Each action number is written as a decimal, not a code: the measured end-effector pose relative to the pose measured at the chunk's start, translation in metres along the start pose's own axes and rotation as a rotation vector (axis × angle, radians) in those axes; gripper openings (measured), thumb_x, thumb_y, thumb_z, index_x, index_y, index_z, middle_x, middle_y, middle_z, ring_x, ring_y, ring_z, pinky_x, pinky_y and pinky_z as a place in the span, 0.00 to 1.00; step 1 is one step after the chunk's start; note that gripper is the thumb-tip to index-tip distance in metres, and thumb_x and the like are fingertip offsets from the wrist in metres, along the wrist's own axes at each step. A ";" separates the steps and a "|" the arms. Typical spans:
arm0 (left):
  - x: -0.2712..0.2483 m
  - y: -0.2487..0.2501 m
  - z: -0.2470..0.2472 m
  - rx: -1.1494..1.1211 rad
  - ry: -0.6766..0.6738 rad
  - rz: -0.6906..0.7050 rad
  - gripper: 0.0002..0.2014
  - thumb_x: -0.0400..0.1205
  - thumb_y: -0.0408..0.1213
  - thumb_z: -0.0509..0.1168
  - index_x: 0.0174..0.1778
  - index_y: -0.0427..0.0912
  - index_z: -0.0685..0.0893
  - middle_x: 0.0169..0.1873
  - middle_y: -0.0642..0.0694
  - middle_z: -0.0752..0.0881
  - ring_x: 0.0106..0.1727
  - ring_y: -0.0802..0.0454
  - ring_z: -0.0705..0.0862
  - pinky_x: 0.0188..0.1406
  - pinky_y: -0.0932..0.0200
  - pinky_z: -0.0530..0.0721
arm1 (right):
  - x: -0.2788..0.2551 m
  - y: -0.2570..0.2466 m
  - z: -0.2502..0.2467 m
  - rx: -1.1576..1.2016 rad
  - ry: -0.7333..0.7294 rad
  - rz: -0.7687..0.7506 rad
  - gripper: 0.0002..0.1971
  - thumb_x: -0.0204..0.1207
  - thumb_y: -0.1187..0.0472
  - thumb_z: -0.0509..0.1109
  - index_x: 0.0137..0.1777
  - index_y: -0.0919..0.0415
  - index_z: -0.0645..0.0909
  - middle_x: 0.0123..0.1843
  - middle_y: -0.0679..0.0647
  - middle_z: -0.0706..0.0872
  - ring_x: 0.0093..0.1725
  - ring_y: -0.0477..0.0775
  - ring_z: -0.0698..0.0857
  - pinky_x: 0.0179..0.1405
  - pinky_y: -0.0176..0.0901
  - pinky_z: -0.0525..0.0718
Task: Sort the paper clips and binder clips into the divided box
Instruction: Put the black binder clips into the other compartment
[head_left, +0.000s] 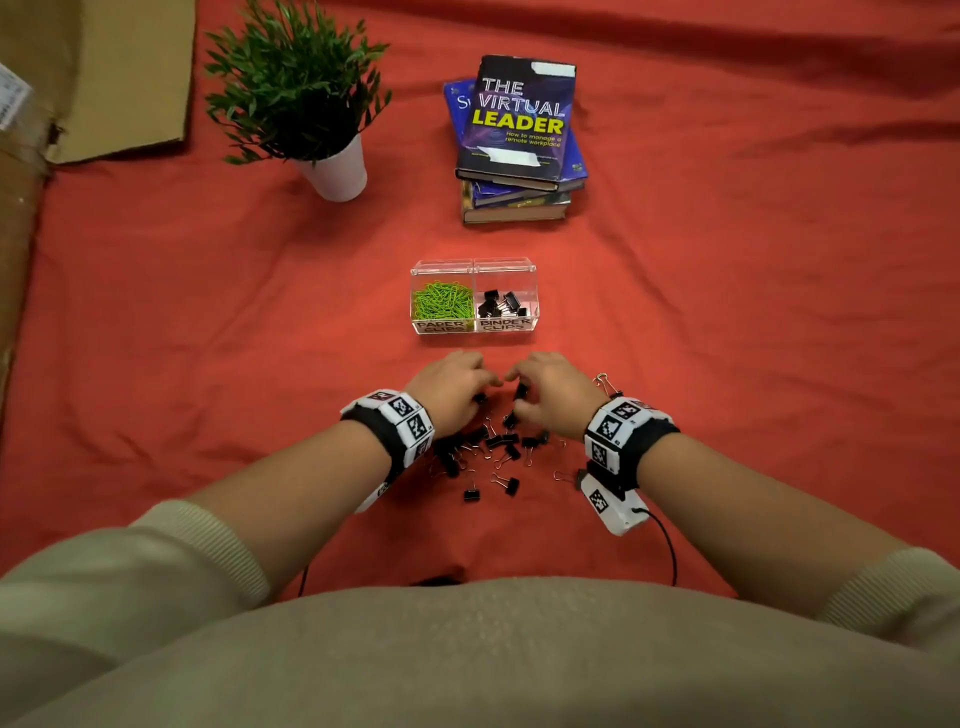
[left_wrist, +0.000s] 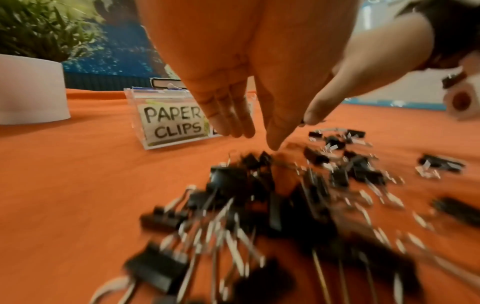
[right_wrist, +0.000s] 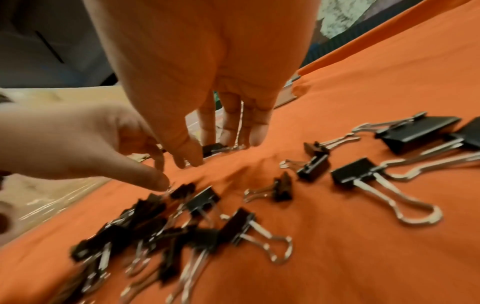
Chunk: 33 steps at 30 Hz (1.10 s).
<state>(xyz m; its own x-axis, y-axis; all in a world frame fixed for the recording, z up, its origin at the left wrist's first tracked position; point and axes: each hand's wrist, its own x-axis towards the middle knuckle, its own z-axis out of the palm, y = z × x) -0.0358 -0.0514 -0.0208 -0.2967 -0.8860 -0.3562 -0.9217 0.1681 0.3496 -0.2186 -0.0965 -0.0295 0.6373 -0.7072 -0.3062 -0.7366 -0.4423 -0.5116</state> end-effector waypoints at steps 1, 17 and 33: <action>-0.003 -0.002 0.004 0.026 -0.021 -0.006 0.21 0.79 0.34 0.63 0.69 0.49 0.79 0.56 0.47 0.78 0.60 0.47 0.74 0.59 0.49 0.79 | -0.002 -0.004 0.004 -0.034 -0.059 -0.026 0.21 0.71 0.57 0.69 0.65 0.57 0.78 0.55 0.56 0.81 0.58 0.56 0.75 0.61 0.48 0.76; -0.009 -0.005 0.016 -0.210 0.081 -0.205 0.09 0.74 0.32 0.70 0.50 0.40 0.83 0.50 0.43 0.82 0.54 0.43 0.81 0.54 0.54 0.77 | -0.010 -0.018 0.022 -0.086 -0.173 0.007 0.12 0.72 0.63 0.69 0.55 0.63 0.78 0.57 0.59 0.80 0.54 0.60 0.81 0.52 0.47 0.77; -0.001 -0.005 -0.008 -0.472 0.138 -0.339 0.05 0.74 0.34 0.74 0.43 0.43 0.85 0.37 0.49 0.86 0.38 0.54 0.82 0.39 0.62 0.77 | 0.077 -0.018 -0.066 0.414 0.359 0.308 0.10 0.71 0.62 0.74 0.52 0.60 0.83 0.44 0.53 0.82 0.40 0.50 0.79 0.27 0.30 0.70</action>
<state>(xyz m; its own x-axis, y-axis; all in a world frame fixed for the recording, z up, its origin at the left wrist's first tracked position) -0.0285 -0.0550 -0.0152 0.0588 -0.9102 -0.4100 -0.7393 -0.3157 0.5948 -0.1711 -0.1794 0.0098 0.2416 -0.9409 -0.2372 -0.6798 0.0103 -0.7333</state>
